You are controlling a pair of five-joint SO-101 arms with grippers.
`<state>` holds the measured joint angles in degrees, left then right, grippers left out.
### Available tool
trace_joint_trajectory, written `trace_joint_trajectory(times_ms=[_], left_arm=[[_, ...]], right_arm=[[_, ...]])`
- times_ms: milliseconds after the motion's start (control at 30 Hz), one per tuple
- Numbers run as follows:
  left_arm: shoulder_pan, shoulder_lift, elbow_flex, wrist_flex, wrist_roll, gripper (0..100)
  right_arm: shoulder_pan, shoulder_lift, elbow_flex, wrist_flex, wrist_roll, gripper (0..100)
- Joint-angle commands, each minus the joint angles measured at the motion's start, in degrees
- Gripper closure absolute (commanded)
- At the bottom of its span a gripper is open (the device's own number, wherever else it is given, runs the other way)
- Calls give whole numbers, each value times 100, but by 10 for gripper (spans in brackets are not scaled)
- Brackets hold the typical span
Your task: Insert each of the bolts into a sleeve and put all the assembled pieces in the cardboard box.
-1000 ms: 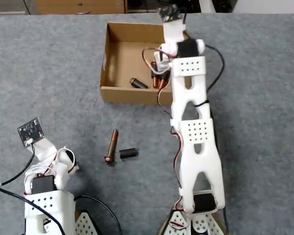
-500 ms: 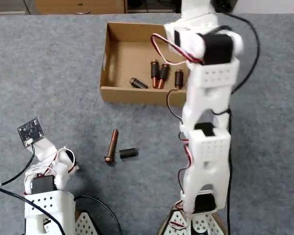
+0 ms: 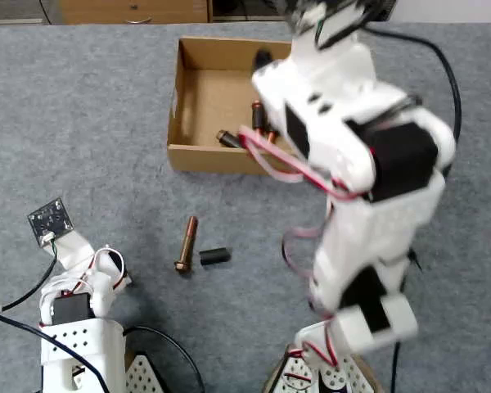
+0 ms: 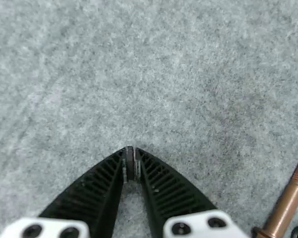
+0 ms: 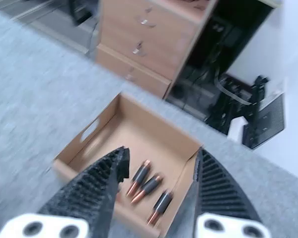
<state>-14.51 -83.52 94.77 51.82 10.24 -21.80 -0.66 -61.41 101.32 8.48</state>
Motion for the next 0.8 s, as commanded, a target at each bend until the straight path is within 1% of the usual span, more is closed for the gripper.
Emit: trace_joint_trajectory(times_ms=[0, 67, 300, 400, 500, 567, 633, 767], left_arm=[[-44, -31, -26, -70, -9, 981], [-35, -31, -26, -70, -9, 981], [-35, -31, -26, -70, -9, 981], [-26, -31, -18, -70, -9, 981], [-26, -31, -18, -70, -9, 981], [-26, -31, -18, -70, -9, 981], [-26, -31, -18, -70, -9, 981], [-44, -31, -18, -70, -9, 981]], right_arm=[[-312, -1262, 1763, 105, 62, 793], [-444, -1763, 2598, 105, 141, 793], [-1068, -3108, 4971, 105, 1169, 793], [-1279, -3556, 5859, 88, 1785, 793], [-1332, -3837, 6765, 79, 2418, 793], [-1332, -3934, 7345, 79, 2998, 793], [-1332, -3960, 7811, 62, 3543, 793], [-1341, -3960, 8409, -158, 4404, 793]])
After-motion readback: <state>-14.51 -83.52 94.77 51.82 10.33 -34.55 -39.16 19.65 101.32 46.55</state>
